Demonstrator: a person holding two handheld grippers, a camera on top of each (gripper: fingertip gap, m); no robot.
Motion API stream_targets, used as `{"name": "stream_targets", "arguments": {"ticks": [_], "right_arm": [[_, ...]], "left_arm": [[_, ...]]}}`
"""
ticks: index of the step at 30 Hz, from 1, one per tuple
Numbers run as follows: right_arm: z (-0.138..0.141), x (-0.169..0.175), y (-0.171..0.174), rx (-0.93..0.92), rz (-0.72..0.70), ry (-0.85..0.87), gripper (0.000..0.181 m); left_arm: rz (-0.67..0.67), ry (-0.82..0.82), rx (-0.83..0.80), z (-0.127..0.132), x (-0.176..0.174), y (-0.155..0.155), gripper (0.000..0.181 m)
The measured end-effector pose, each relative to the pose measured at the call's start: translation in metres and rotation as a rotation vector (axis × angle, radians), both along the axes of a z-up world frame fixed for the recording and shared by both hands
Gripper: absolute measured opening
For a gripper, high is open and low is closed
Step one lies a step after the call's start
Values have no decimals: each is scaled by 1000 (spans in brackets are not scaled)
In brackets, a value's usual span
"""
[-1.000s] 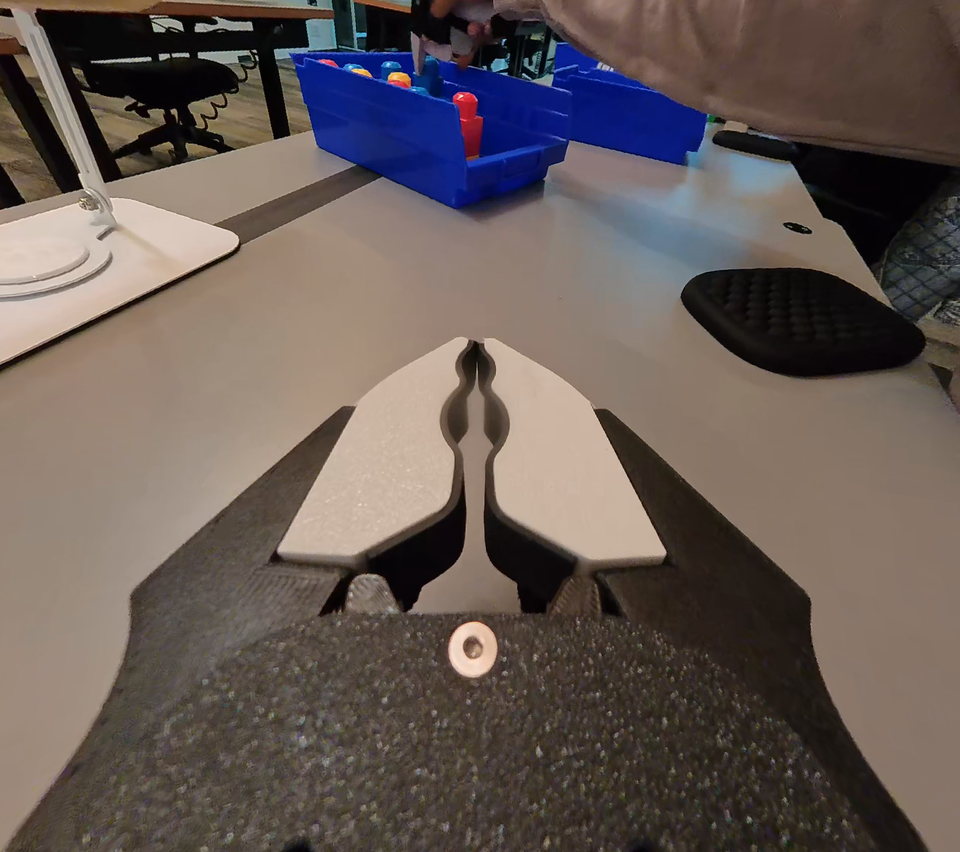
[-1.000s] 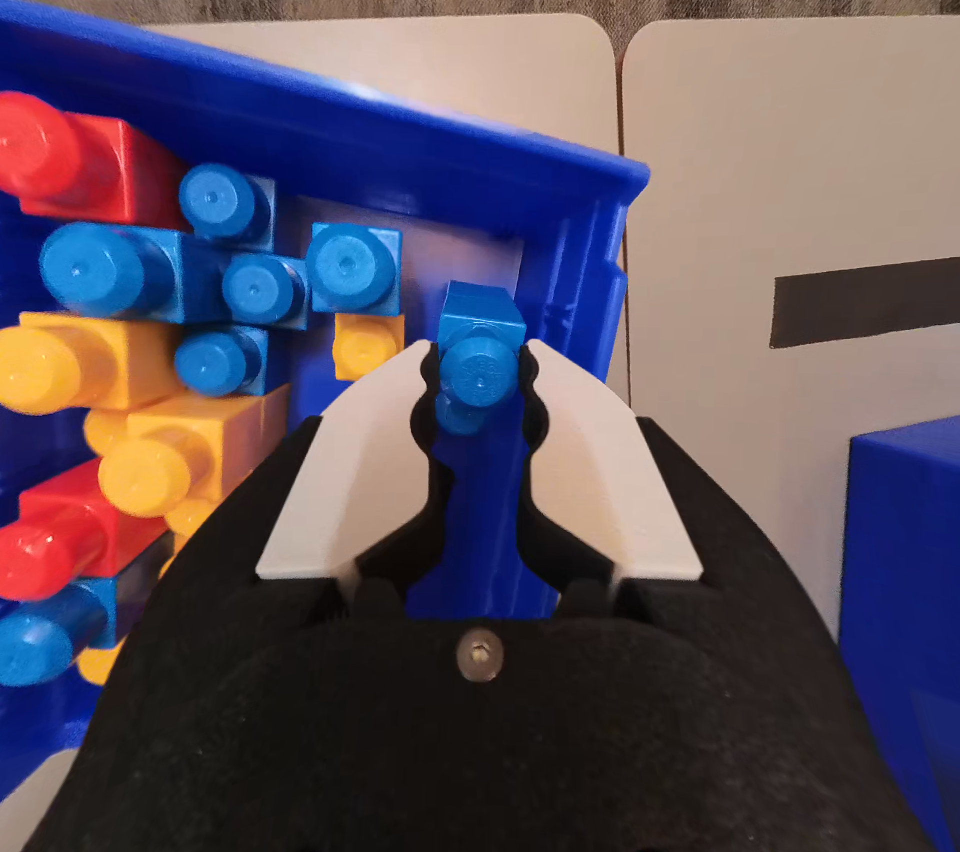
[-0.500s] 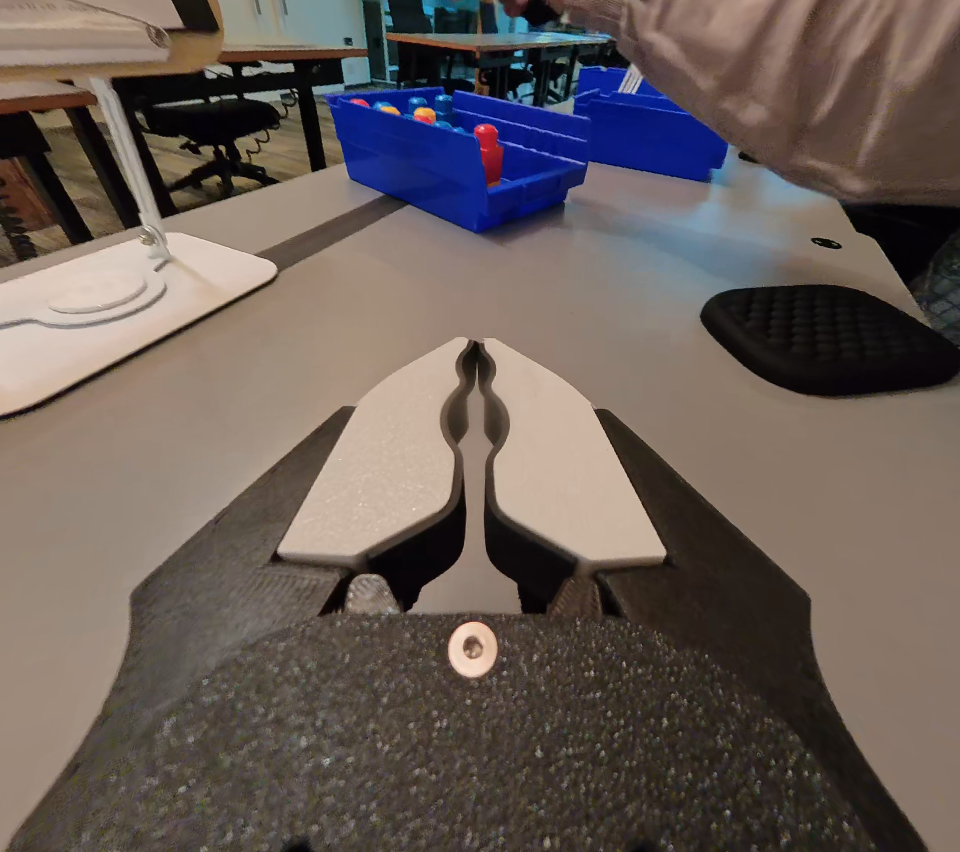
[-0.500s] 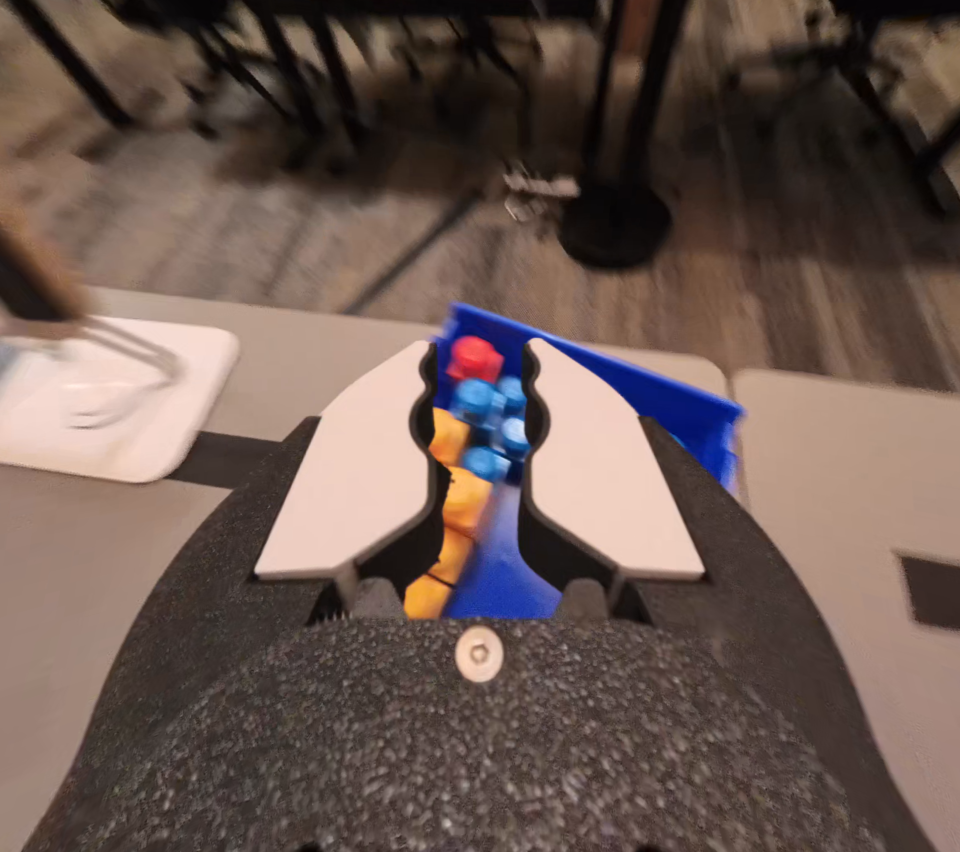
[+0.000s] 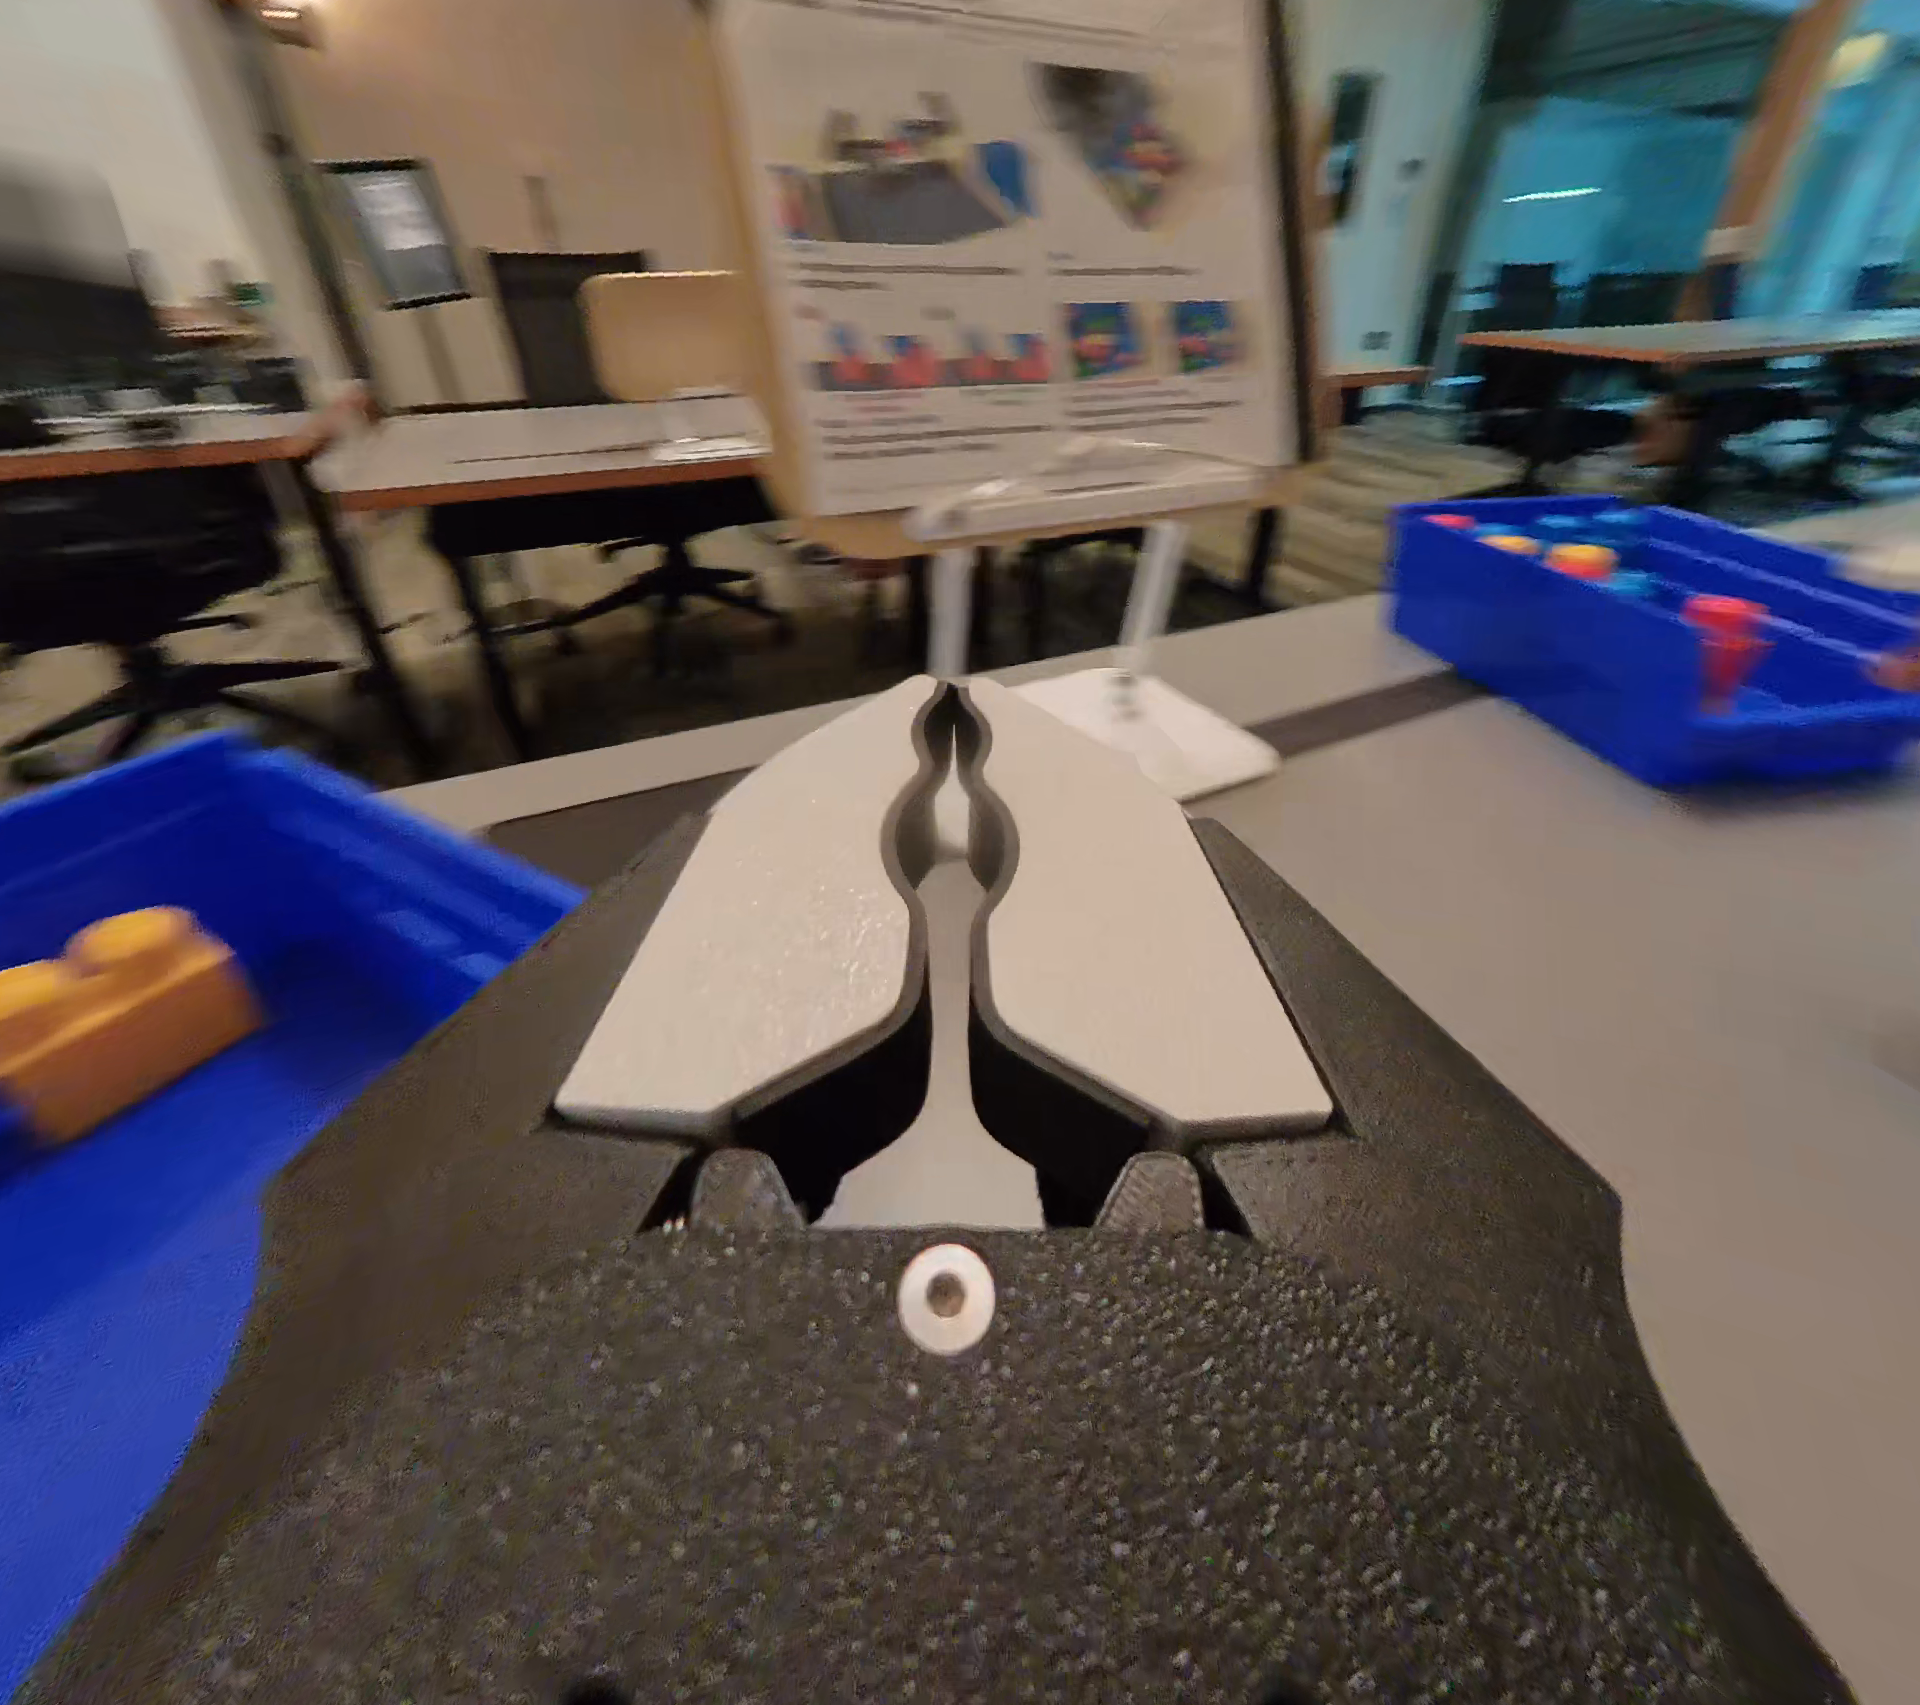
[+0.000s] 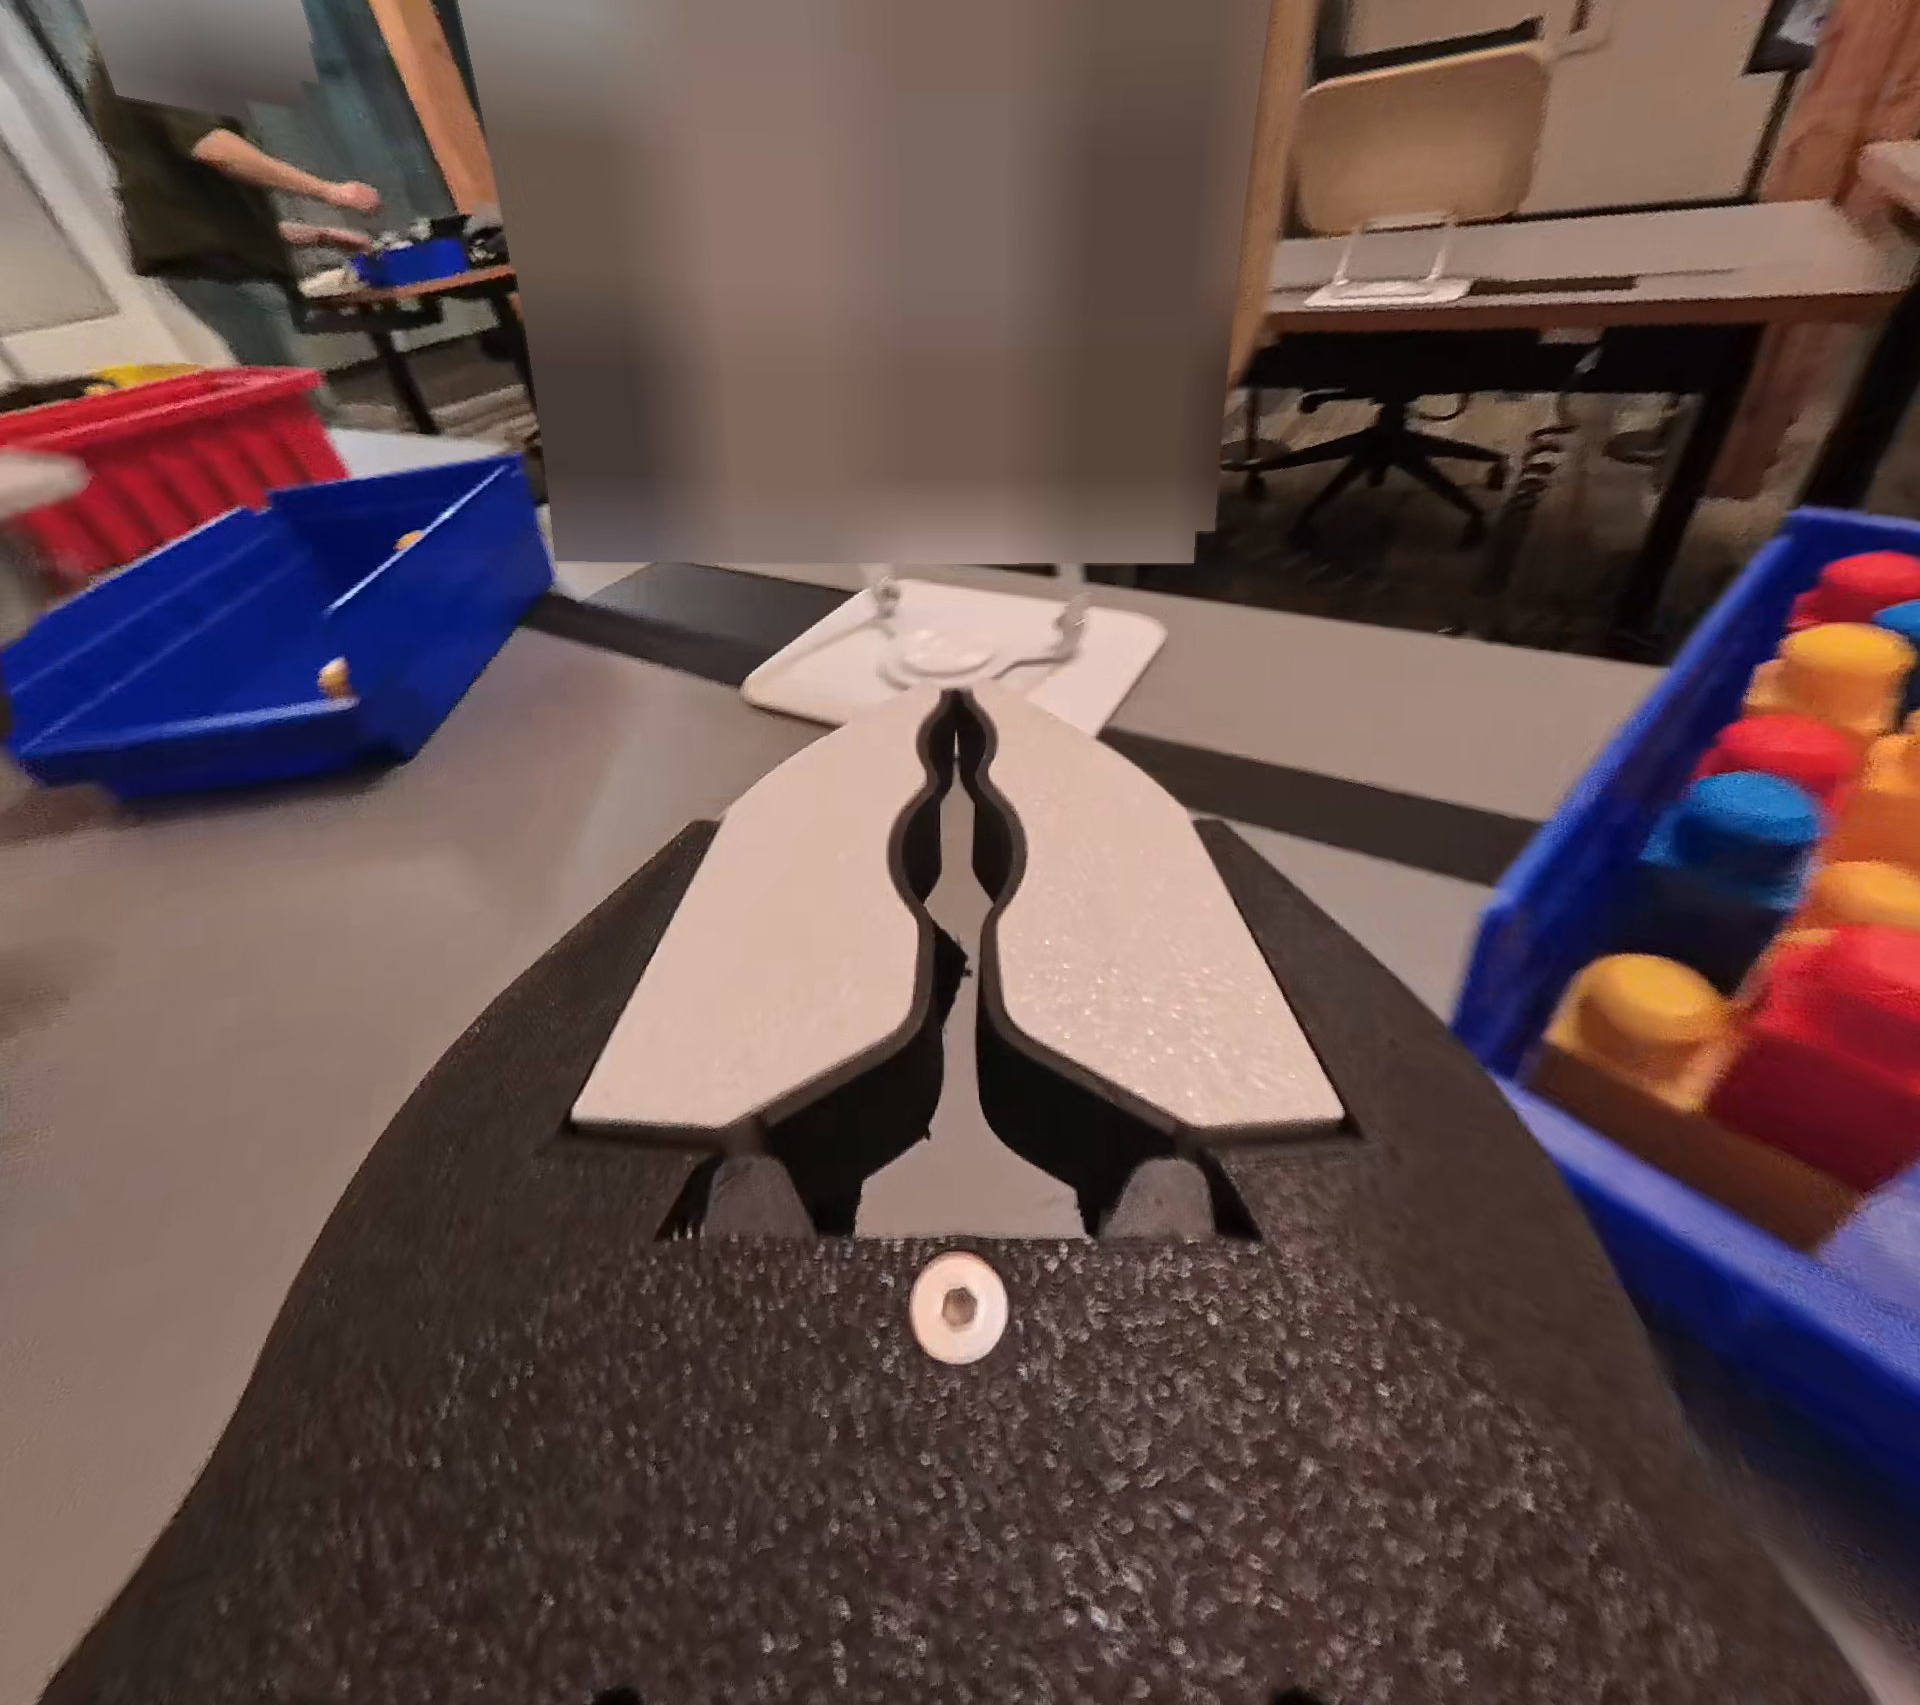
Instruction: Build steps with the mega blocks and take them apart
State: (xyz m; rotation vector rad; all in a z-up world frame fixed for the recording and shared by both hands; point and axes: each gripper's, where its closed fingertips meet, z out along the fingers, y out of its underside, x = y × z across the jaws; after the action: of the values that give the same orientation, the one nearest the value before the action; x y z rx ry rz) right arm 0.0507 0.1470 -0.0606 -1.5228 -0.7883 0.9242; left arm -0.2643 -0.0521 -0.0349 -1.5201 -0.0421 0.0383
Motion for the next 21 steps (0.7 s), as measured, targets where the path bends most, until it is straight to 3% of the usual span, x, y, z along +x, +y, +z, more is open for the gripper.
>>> {"name": "stream_targets", "arguments": {"ticks": [3,6,10,14,18,21], "right_arm": [[-26,-17,-25,0,56,-23,0],[-45,-30,-40,19,112,-49,0],[-49,-36,-50,61,172,-40,0],[-41,-32,-58,129,197,18,0],[-45,-29,-55,148,183,3,0],[-50,-27,-51,137,173,-7,0]], "left_arm": [[181,10,-65,6,-78,-7,10],[281,-10,-170,3,-148,-2,25],[350,-82,-371,-21,-228,13,45],[330,-257,-470,-50,-272,29,49],[395,-307,-614,-91,-305,31,56],[458,-366,-630,-115,-319,31,54]]}}
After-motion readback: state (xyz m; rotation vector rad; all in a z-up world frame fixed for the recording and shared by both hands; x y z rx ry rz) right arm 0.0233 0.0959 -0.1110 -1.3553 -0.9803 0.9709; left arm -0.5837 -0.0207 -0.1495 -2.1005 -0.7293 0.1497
